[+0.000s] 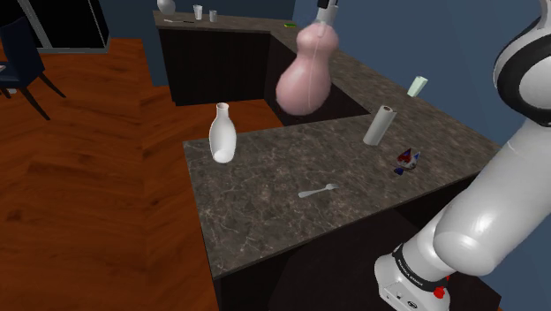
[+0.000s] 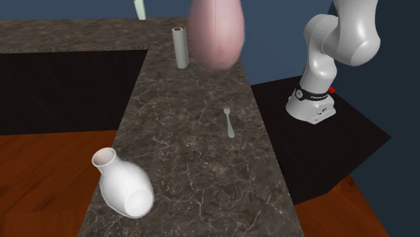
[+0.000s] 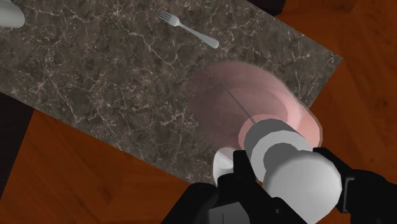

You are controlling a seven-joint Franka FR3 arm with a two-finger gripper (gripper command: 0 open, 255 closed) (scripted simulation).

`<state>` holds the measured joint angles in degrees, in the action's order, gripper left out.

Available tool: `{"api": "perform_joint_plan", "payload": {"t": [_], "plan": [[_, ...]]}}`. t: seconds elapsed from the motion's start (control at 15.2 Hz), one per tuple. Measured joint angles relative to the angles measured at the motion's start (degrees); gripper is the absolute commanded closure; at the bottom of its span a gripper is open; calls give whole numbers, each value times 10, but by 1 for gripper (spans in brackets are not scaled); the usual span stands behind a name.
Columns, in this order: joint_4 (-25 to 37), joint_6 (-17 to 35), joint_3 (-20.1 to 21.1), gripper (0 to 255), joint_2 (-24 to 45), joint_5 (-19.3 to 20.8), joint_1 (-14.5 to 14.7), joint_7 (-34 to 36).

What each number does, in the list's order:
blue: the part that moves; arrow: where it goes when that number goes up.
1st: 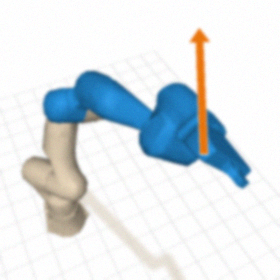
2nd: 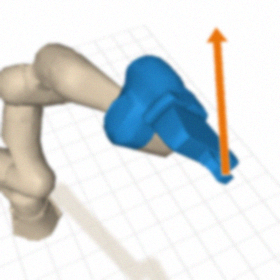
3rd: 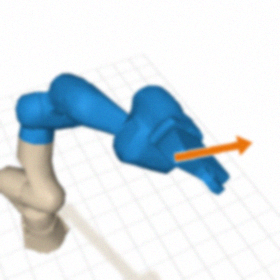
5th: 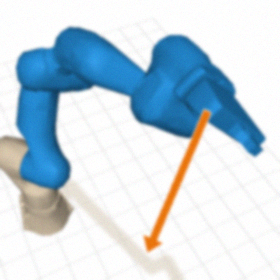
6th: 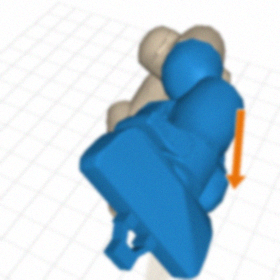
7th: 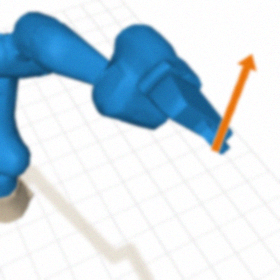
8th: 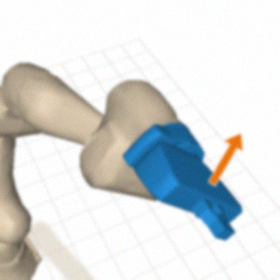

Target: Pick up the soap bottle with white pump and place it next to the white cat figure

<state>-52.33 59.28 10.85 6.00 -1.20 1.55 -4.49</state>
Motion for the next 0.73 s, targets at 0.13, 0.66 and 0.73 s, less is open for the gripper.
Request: {"api": "perform_joint_plan", "payload": {"t": [0.13, 0.66, 0.73], "plan": [[-30, 3, -12, 255, -26, -7, -18, -26], [-160, 23, -83, 255, -132, -18, -82, -156], [-170, 25, -92, 255, -139, -17, -88, -171]]}}
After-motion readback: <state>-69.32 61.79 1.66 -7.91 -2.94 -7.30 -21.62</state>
